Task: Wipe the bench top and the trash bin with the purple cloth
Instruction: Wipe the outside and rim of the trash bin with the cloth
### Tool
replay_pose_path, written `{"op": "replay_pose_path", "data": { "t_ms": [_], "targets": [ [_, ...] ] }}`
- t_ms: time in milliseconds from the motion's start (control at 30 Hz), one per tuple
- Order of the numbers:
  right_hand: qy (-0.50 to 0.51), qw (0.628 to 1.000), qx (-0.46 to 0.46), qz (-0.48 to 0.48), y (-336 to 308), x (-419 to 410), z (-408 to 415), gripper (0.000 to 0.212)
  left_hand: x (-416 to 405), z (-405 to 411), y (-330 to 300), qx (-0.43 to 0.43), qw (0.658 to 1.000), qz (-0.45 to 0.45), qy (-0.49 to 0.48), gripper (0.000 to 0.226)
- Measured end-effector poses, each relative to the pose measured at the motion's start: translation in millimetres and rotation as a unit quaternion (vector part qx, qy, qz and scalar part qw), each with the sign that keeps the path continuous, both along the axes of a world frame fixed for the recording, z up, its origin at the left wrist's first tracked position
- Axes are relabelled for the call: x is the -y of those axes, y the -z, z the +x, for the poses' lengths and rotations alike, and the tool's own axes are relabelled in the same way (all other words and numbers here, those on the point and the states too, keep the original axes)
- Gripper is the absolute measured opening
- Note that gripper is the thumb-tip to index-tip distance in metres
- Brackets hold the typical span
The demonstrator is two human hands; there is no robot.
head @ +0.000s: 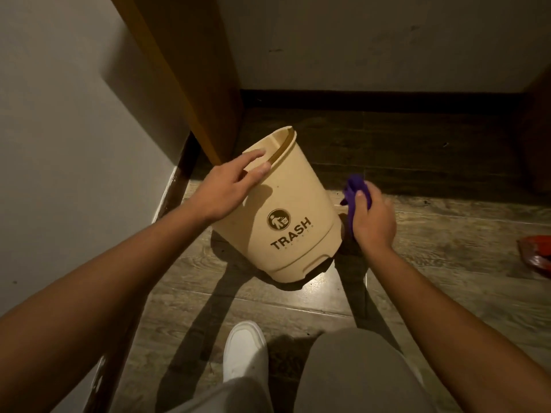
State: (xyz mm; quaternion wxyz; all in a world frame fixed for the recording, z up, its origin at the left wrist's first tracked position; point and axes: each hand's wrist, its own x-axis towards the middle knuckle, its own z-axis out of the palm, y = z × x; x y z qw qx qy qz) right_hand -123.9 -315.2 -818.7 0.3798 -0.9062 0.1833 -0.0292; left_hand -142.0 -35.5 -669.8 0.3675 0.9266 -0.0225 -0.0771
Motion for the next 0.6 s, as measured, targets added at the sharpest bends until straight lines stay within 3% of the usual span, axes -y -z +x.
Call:
{"op": "replay_pose_path", "data": {
  "t_ms": [67,167,333,600],
  "targets": [
    [0.005,0.997,0.045,0.058,-28.1,-4.7,9.5,0.042,-13.7,-18.1,9.1,-0.027,0.999,0.023,0.004,0.043],
    [-0.02,0.987,0.106,0.121,-66.2,-25.7,16.9,0.04,-15.6,-37.3,22.6,0.003,1.0,0.012,-0.009,0.031],
    [-0.107,0.966,0.176,0.157,-98.7,-87.2,14.1,0.039,-7.6,-25.6,26.4,0.03,0.999,0.01,-0.041,0.034],
    [-0.162,0.967,0.196,-0.012,-77.3,-151.1,-1.9,0.052,1.9,-13.8,27.9,0.085,0.994,0.015,-0.062,0.035]
  ]
}}
